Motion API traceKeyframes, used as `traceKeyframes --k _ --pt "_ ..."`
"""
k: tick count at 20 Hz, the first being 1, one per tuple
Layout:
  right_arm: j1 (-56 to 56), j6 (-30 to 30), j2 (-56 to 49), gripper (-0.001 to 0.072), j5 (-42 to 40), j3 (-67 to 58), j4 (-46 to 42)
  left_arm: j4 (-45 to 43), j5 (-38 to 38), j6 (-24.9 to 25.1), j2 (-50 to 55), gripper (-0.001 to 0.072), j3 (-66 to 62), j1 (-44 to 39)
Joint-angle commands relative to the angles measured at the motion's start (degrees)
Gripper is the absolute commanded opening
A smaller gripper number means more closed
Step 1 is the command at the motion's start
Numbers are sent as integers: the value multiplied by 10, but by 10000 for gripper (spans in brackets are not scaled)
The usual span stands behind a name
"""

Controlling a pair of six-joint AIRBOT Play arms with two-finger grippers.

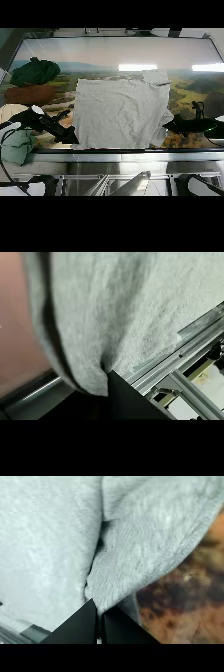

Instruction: Fold the shirts.

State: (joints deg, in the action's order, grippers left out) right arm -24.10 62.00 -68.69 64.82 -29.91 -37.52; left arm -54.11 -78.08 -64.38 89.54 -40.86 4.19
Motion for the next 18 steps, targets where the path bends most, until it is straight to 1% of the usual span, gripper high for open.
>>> traceKeyframes --k 1,3,4,5,6,8,9,12,14,15,16,18 --pt "-43 33 42 19 64 -10 -43 59 -42 49 21 19 -19 -17" --pt "-109 82 79 19 97 -19 -137 56 -55 45 -9 19 -37 15" --pt "-147 97 102 19 105 -24 -167 57 -57 33 -30 19 -42 42" --pt "-177 101 123 19 106 -26 -157 60 -60 23 -55 19 -47 74" --pt "-201 99 145 19 105 -26 -113 70 -71 23 -78 19 -54 105" --pt "-215 49 174 19 120 -34 14 127 -111 39 -125 19 -68 154" --pt "-215 31 184 19 139 -46 75 171 -132 52 -150 20 -80 172" --pt "-215 10 220 19 209 -110 233 343 -203 92 -219 20 -128 204" --pt "-216 2 252 19 241 -175 332 460 -269 101 -264 20 -177 219" --pt "-216 -2 270 19 239 -213 376 535 -285 101 -290 20 -203 232" --pt "-217 -12 287 19 231 -258 419 600 -284 102 -319 20 -231 253" --pt "-225 -32 311 19 202 -354 475 708 -282 103 -370 20 -296 315"
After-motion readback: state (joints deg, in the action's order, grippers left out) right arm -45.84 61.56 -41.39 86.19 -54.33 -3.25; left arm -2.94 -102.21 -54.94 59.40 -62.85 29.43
